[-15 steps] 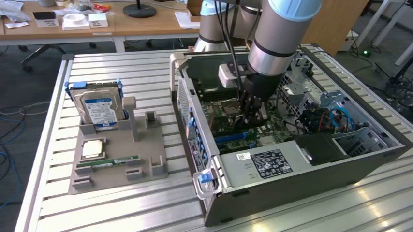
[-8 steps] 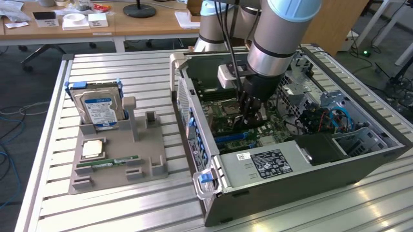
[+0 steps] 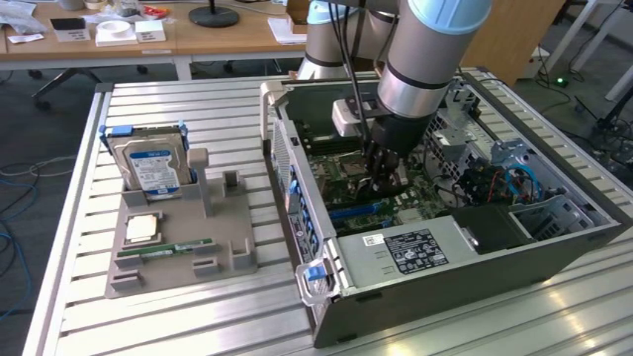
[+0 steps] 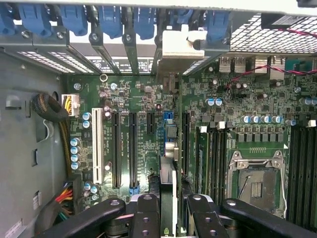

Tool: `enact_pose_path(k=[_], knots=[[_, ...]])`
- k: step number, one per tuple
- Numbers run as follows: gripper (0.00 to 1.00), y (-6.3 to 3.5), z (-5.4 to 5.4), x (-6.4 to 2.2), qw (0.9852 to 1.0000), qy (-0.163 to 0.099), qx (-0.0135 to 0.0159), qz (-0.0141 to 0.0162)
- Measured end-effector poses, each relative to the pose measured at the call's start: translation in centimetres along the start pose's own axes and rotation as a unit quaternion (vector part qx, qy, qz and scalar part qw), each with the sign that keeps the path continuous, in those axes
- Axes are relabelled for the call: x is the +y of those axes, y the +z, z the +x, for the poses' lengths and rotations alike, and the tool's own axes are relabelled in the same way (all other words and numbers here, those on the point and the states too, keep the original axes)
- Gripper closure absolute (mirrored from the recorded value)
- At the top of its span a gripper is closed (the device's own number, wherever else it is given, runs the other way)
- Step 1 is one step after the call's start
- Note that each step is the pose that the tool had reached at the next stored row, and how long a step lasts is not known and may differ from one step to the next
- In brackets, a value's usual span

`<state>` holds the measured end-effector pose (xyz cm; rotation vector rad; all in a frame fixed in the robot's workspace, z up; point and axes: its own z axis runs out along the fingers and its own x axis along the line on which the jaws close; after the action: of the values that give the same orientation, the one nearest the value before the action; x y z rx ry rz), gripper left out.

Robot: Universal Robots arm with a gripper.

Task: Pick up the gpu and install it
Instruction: 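Insert the gpu into the slot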

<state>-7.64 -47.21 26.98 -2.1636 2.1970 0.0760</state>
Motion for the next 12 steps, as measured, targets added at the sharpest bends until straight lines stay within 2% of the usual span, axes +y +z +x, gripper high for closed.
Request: enact_pose_path(k=[12], knots=[[0.74, 0.03, 0.01, 0.30, 1.0000, 0.000, 0.0000, 0.0000]])
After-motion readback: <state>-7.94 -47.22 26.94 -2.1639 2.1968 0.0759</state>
